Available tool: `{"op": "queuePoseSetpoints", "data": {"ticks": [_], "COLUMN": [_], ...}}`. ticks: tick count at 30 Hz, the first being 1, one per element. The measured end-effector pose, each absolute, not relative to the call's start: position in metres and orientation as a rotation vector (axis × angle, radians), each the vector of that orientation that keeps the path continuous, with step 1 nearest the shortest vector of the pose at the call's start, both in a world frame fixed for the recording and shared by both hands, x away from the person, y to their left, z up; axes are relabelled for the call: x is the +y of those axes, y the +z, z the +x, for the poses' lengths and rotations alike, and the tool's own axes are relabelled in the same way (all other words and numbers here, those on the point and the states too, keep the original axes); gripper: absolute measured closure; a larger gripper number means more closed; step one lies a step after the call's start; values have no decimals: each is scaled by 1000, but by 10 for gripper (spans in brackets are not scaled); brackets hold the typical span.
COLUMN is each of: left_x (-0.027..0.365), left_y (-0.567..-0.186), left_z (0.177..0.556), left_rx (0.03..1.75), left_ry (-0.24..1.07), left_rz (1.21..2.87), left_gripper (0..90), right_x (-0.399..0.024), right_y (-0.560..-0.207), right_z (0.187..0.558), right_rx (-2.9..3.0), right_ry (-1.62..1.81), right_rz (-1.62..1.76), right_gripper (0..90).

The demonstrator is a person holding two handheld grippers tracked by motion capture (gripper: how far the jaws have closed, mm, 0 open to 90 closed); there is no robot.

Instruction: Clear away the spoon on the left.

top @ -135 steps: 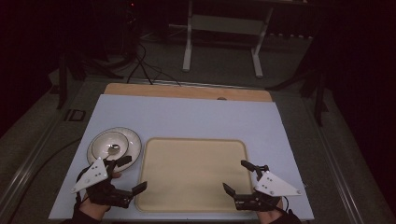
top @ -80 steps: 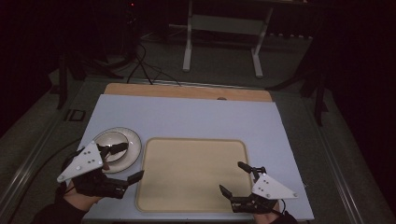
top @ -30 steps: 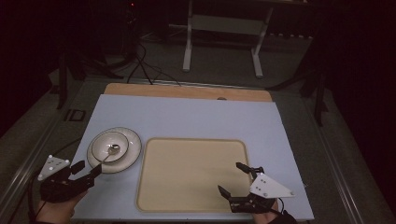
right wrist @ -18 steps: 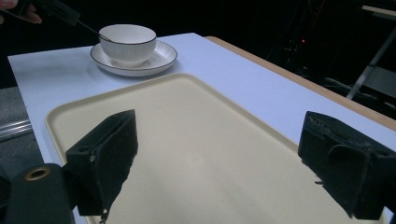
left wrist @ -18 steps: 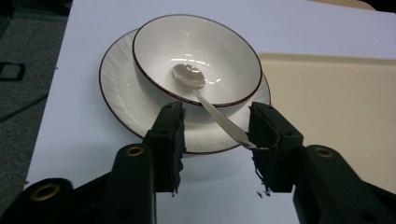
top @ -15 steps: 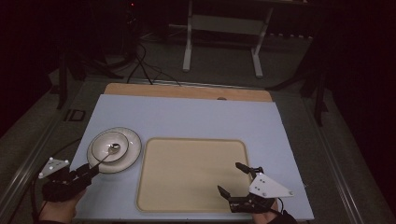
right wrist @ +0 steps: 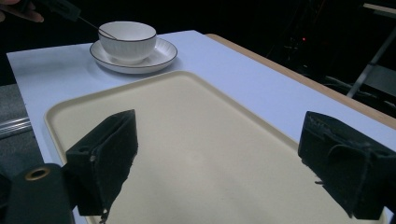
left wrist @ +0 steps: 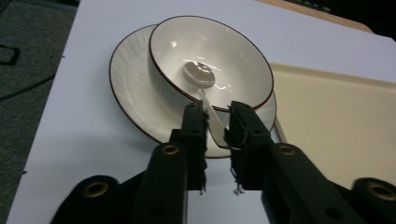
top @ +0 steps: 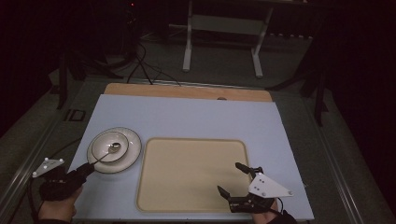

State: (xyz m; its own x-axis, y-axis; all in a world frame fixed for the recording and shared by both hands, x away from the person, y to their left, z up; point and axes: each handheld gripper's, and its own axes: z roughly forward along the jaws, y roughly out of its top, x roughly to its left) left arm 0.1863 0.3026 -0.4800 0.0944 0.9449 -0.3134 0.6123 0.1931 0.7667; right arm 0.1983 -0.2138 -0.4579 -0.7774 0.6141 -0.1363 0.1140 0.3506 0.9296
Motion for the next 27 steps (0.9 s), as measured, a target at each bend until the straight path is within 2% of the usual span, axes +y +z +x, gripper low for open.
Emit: {"op": "queuePoseSetpoints", "data": {"ticks": [4, 14, 24, 27], "left_x": [303, 303, 304, 306], "left_y": [-482, -476, -470, -467], "left_z": [187, 185, 187, 188], "left_rx": [1621, 1608, 1590, 1579], "left_ry": [463, 556, 578, 587], "left_rz": [1496, 1467, 1453, 1444], "left_gripper": [785, 828, 848, 878], "right_x": [-213, -213, -213, -213], "right_y": [-458, -459, -459, -459], "right_z": [198, 199, 199, 199], "right_rx": [2154, 2156, 2158, 2159], "right_ry": [1419, 1420, 1417, 1416], "right_rz": [633, 634, 633, 633], "right_gripper": [122, 122, 121, 122]}}
